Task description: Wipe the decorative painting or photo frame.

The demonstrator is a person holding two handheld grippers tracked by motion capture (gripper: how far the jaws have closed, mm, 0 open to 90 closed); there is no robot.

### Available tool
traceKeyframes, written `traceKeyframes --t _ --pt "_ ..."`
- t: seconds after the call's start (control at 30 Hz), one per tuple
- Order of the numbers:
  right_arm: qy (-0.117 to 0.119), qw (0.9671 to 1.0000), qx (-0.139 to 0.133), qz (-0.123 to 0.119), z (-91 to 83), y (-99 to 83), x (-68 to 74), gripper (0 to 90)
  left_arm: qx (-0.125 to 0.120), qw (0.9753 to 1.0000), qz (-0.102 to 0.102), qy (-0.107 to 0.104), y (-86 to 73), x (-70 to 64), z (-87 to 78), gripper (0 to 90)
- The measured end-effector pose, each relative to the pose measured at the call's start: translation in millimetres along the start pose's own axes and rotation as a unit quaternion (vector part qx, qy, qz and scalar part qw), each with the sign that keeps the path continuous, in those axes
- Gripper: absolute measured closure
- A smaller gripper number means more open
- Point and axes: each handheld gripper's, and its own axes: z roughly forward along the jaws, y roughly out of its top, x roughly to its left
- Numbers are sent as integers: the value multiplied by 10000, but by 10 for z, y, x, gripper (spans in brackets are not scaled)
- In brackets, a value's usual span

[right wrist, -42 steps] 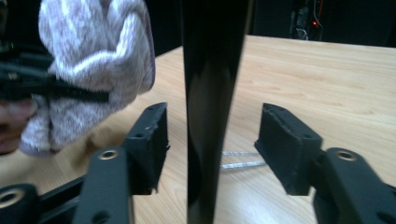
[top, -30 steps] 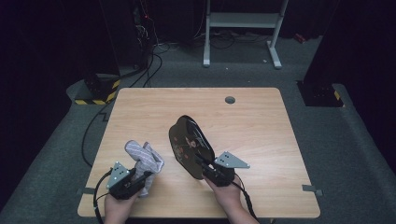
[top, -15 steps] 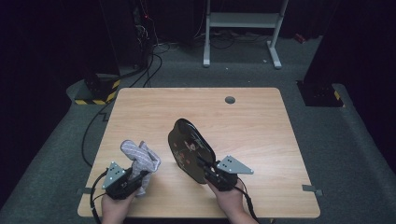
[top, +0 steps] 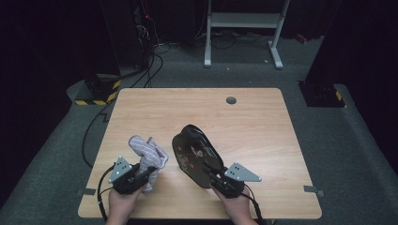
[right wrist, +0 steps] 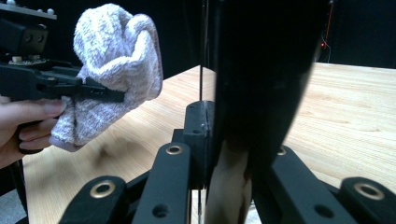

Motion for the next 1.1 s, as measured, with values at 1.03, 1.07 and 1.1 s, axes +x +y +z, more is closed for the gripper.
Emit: traceKeyframes --t 1.03,1.07,1.1 --pt "-150 9995 268 -86 -142 -127 39 545 -783 9961 303 -280 711 -215 89 646" --pt "-154 9995 265 -92 -147 -131 41 546 -788 9961 299 -263 724 -220 91 646" --pt "-160 9995 258 -85 -151 -132 40 547 -793 9961 279 -261 740 -229 94 647"
